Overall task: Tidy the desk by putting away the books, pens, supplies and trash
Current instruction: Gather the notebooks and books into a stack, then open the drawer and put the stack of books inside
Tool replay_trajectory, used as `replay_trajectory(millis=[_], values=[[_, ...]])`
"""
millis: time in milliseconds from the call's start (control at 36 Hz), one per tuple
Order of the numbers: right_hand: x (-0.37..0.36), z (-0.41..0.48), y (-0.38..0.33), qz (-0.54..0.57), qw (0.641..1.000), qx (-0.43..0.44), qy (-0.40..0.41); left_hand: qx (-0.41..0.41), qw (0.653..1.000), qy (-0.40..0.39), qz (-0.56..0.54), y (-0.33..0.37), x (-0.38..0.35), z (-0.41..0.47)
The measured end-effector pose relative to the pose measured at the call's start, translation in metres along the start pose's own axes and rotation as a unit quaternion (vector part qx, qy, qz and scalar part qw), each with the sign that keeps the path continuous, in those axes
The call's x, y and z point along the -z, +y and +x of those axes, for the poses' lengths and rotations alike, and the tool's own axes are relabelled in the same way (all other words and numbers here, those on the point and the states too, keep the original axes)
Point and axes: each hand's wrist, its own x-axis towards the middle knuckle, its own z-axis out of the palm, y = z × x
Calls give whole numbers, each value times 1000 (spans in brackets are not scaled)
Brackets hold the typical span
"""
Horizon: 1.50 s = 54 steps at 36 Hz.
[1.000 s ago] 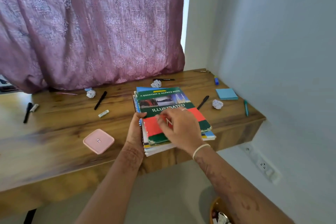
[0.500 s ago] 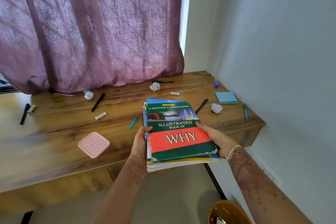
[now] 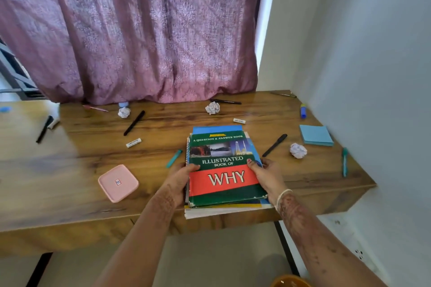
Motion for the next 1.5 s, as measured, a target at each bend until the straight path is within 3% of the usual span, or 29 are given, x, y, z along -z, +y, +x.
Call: replay_trajectory(millis=[222, 528, 722, 889, 1111, 1361, 1500], values=[[-16, 30, 7, -72, 996, 23, 37, -75, 993, 7, 89, 13, -12, 10], [-23, 41, 1, -214, 970, 84, 78, -115, 970, 49, 210, 13, -18, 25], [-24, 44, -6, -330, 936, 87, 85, -93, 974, 6, 204, 19, -19, 18], [-21, 37, -3, -367, 921, 105, 84, -133, 946, 6, 295, 12, -16, 14], [-6, 9, 4, -324, 935, 119, 84, -192, 930, 9, 314, -5, -8, -9], [13, -43, 41, -215, 940, 118, 236, -257, 891, 85, 363, -45, 11, -32], [11, -61, 76, -76, 945, 36, 315, -284, 872, 97, 387, -61, 21, -44]])
